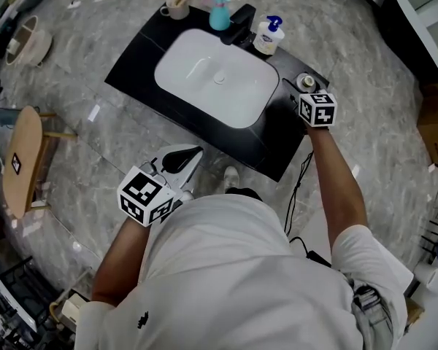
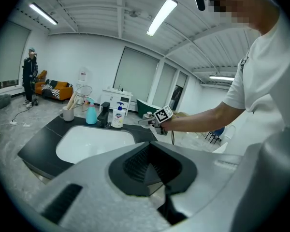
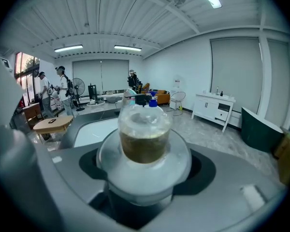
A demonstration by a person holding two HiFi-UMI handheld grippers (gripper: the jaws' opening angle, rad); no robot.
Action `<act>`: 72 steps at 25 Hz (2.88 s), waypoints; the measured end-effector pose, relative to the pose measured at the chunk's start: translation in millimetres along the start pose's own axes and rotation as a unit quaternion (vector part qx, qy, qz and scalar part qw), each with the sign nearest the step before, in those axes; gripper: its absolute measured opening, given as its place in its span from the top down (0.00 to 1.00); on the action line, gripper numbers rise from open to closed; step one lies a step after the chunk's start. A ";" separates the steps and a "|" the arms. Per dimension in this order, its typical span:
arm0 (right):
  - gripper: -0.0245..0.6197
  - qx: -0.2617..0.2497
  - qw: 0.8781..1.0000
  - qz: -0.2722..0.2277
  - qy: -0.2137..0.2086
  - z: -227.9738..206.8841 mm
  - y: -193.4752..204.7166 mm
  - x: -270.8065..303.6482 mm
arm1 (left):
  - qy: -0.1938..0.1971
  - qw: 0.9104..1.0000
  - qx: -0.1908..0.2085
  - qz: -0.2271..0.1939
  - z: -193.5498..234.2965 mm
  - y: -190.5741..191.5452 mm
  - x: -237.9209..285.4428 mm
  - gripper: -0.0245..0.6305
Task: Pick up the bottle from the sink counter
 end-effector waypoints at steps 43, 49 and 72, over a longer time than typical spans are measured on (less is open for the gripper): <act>0.42 -0.051 0.996 -0.020 -0.069 299.5 36.3 -229.4 | 0.071 0.996 0.046 -0.006 -40.2 153.0 -134.7 0.95; 0.42 -0.056 0.996 -0.023 -0.069 316.6 42.4 -242.1 | 0.075 0.996 0.050 -0.006 -44.8 165.0 -138.5 0.95; 0.42 -0.061 0.994 -0.029 -0.085 342.3 46.9 -257.8 | 0.073 0.996 0.048 -0.016 -54.2 178.6 -152.3 0.95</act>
Point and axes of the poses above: the fingertips, and each gripper's own axes: x forward along the fingers, z to its left, y out of its underside, the point moved 5 cm from there along -x, backward along the fingers, and after that the axes turned 15 degrees about z, right-handed, at the moved point
